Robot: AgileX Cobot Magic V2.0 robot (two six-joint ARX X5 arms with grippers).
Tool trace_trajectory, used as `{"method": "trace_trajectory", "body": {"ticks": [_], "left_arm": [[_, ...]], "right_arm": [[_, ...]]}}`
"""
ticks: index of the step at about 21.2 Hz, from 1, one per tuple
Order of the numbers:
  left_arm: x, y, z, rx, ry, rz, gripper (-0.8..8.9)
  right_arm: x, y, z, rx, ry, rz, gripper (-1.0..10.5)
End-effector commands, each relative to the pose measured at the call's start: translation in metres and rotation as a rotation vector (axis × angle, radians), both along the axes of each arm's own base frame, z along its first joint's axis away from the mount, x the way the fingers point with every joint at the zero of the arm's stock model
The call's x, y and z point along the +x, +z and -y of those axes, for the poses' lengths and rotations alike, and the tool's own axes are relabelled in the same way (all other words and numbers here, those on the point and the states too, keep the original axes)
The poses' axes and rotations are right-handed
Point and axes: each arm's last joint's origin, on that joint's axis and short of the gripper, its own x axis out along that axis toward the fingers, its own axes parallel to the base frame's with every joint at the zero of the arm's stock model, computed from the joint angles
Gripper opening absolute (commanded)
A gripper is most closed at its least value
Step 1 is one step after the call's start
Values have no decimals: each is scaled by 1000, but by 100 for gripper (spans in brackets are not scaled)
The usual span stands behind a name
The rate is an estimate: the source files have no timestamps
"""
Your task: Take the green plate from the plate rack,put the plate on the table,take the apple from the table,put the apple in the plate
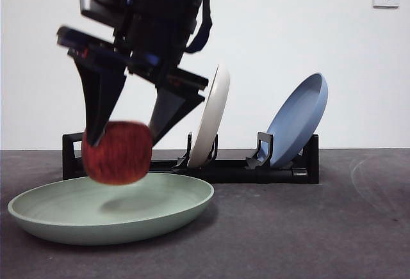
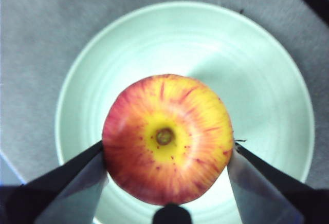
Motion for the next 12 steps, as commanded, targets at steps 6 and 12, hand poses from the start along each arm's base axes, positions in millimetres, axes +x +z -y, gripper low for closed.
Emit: {"method": "trace_trajectory", "body": {"ticks": [6, 12], "left_arm": [[0, 0, 1, -3, 1, 3, 346], [0, 0, 1, -3, 1, 3, 346]], "right_arm": [[5, -21, -5, -44, -13, -7, -12], [6, -25, -6, -54, -14, -15, -12]]}}
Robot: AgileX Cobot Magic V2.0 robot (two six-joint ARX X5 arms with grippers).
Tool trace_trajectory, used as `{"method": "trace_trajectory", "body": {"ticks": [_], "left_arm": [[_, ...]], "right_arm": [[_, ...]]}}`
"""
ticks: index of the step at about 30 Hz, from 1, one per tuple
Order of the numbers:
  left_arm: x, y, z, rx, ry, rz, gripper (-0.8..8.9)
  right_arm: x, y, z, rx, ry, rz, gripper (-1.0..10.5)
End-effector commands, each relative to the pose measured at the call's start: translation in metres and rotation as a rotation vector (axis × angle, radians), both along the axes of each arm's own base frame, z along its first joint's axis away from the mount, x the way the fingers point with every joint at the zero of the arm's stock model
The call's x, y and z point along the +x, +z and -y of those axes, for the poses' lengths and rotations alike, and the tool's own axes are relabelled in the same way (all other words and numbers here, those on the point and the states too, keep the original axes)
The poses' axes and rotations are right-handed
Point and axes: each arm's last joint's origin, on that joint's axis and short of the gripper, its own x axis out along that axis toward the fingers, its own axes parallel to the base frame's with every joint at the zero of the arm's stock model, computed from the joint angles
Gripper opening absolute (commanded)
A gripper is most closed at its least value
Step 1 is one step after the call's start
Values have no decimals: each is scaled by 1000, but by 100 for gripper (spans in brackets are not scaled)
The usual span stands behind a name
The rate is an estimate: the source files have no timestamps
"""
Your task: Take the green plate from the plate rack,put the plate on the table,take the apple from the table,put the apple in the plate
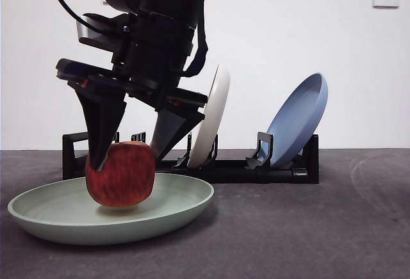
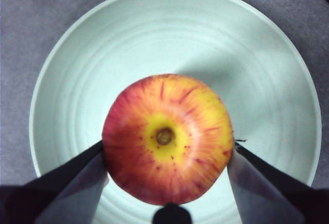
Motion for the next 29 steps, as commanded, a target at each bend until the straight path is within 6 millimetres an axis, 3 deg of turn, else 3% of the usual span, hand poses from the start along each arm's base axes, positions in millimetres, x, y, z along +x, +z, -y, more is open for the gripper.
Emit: {"method": "trace_trajectory", "body": {"ticks": [1, 17, 26, 29], "left_arm": [[0, 0, 1, -3, 1, 3, 346], [0, 0, 1, -3, 1, 3, 346], [0, 0, 1, -4, 1, 3, 346], [0, 0, 1, -3, 1, 2, 346]], "right_arm": [[1, -7, -2, -11, -3, -10, -12], [1, -9, -3, 7, 15, -27, -12], [7, -20, -2, -15, 1, -40, -12], [7, -20, -2, -14, 0, -40, 75]]}}
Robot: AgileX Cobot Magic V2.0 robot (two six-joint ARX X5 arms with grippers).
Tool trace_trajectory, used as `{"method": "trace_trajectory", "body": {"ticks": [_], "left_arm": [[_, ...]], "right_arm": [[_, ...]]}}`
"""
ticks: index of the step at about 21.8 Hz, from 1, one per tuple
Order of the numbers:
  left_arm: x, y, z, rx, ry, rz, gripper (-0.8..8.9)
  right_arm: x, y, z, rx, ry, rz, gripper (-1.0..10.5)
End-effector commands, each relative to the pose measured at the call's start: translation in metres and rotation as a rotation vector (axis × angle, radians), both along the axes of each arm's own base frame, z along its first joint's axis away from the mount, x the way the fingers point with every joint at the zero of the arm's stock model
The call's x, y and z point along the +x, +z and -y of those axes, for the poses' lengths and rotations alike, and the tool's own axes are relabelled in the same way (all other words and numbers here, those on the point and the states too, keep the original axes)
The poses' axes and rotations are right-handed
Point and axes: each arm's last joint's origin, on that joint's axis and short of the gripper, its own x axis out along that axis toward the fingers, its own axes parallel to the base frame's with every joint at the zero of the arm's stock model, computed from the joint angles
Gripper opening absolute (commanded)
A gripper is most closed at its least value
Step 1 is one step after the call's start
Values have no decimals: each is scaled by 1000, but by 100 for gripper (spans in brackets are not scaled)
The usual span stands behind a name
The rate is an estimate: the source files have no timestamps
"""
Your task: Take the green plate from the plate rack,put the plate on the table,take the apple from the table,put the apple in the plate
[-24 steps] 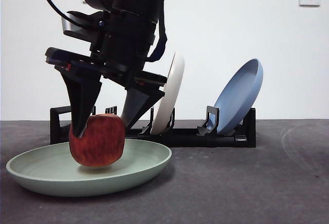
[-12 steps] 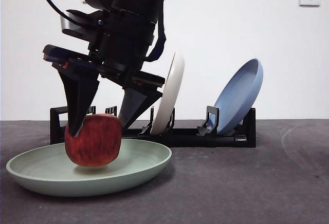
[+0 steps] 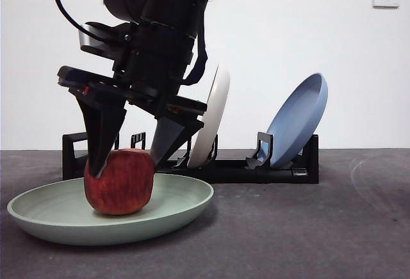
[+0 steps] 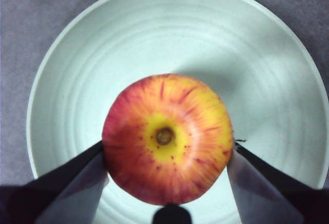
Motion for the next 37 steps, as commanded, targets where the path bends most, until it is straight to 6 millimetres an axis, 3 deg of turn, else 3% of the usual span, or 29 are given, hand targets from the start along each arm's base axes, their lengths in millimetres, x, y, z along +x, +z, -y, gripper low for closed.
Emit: {"method": "trace_trajectory", "body": {"ticks": [1, 3, 7, 10, 18, 22, 26, 28, 32, 37], "left_arm": [[0, 0, 1, -4, 1, 3, 346], [0, 0, 1, -4, 1, 3, 346], [0, 0, 1, -4, 1, 2, 346], [0, 0, 1, -4, 1, 2, 346], [0, 0, 1, -4, 1, 2, 346], [0, 0, 1, -4, 2, 3, 346], [2, 1, 2, -10, 2, 8, 346], [4, 0, 6, 4, 0, 2, 346], [14, -1, 15, 92, 49, 34, 345], [26, -2, 28, 151, 79, 61, 345]], "right_arm": [[2, -12, -2, -22, 0, -15, 173], [2, -12, -2, -22, -6, -18, 300], [2, -12, -2, -22, -9, -20, 327], [2, -12, -1, -26, -10, -23, 444], [1, -7, 0, -48, -10, -40, 445], [2, 26, -2, -72, 4, -53, 444], [-3, 78, 4, -105, 61, -59, 442], [-12, 103, 15, -153, 96, -85, 440], [-32, 152, 41, -49, 98, -26, 438], [-74, 203, 95, 68, 64, 55, 437]]}}
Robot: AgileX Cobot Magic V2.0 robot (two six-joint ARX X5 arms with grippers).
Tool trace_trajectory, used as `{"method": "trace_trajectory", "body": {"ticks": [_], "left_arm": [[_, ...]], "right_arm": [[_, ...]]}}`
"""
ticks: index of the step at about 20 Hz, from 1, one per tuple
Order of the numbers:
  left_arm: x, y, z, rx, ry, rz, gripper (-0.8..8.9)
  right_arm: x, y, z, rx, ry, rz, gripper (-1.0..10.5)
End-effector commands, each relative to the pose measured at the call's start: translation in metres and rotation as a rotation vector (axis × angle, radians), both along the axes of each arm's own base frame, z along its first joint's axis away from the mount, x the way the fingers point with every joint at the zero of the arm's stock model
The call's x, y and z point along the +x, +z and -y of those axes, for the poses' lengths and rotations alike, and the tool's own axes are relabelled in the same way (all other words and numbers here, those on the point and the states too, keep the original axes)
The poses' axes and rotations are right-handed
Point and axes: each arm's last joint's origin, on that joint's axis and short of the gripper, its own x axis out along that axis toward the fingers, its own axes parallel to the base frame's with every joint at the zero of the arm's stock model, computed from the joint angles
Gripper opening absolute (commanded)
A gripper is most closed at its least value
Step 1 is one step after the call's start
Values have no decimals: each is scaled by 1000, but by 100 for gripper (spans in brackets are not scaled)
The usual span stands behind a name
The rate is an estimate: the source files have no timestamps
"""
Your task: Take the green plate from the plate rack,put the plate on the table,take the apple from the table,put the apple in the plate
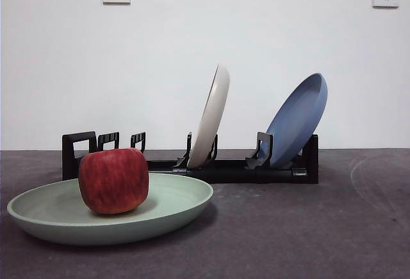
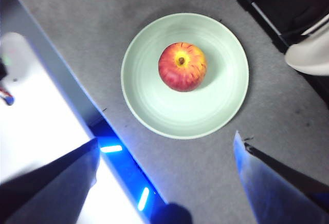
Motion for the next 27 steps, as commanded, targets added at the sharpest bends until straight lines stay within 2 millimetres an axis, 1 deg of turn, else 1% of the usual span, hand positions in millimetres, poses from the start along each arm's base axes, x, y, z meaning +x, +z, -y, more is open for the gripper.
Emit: {"method": "trace_trajectory", "body": {"ticks": [1, 3, 5, 7, 8, 9, 10, 11, 13, 19, 27], "left_arm": [[5, 1, 7, -1, -20, 26, 345], [7, 2, 12, -27, -54, 10, 345], [9, 2, 17, -39, -94, -5, 341], [12, 1, 21, -41, -118, -16, 340], [13, 0, 24, -39, -128, -30, 311], [15, -1, 27, -35, -138, -47, 220], [16, -2, 30, -23, -160, -62, 67], [17, -4, 32, -11, -179, -73, -4], [19, -6, 35, -2, -190, -93, -8], [20, -6, 36, -2, -183, -99, -8], [24, -8, 41, 11, -176, -100, -3]], "right_arm": [[-21, 5, 27, 3, -32, -21, 437], [-40, 8, 52, 24, -57, -21, 437], [-56, 8, 73, 41, -84, -22, 437], [-66, 8, 86, 56, -103, -20, 434], [-70, 8, 91, 62, -104, -18, 399], [-72, 8, 94, 65, -105, -12, 314], [-74, 8, 97, 63, -107, -2, 181], [-75, 8, 98, 54, -107, 16, 8], [-75, 9, 100, 43, -106, 40, -10], [-75, 9, 100, 41, -105, 44, -9], [-73, 9, 101, 8, -142, 93, 0]]}}
